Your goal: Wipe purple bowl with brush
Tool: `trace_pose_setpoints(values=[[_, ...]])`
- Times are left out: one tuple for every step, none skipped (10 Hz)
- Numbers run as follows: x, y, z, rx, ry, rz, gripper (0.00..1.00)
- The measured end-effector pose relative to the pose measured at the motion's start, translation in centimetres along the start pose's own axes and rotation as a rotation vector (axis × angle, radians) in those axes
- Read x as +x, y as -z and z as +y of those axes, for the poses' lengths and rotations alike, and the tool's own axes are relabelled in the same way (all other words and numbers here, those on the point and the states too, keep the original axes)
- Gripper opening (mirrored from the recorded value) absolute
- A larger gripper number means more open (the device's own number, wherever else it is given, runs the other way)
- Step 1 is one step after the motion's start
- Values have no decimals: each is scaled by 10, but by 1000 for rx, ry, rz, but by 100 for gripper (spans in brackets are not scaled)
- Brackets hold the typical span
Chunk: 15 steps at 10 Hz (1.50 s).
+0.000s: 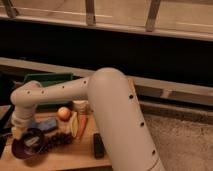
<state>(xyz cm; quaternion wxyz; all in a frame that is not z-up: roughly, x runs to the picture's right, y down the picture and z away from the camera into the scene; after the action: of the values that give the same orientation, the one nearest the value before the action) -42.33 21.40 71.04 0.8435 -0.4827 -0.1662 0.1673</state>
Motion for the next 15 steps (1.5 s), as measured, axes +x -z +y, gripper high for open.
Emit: trace_pose_setpoints(values=[[-8,-7,14,-14,21,-4,0],[-11,-13,25,-25,32,1,0],[-12,-15,32,-30,36,10,0],[-10,-14,36,-28,31,18,0],[-2,-10,37,-15,12,30,0],[7,-3,33,3,-11,42,0],[17,6,22,26,-39,57,0],[20,10,15,36,-50,65,0],[23,15,6,51,-62,73,0],[21,16,1,56,-63,72,0],[13,14,-2,54,-50,67,0],[5,10,-2,47,-33,61,0],[-6,2,2,26,-5,53,0],[-11,-2,7,10,11,49,0],[-12,-6,15,-6,23,49,0]])
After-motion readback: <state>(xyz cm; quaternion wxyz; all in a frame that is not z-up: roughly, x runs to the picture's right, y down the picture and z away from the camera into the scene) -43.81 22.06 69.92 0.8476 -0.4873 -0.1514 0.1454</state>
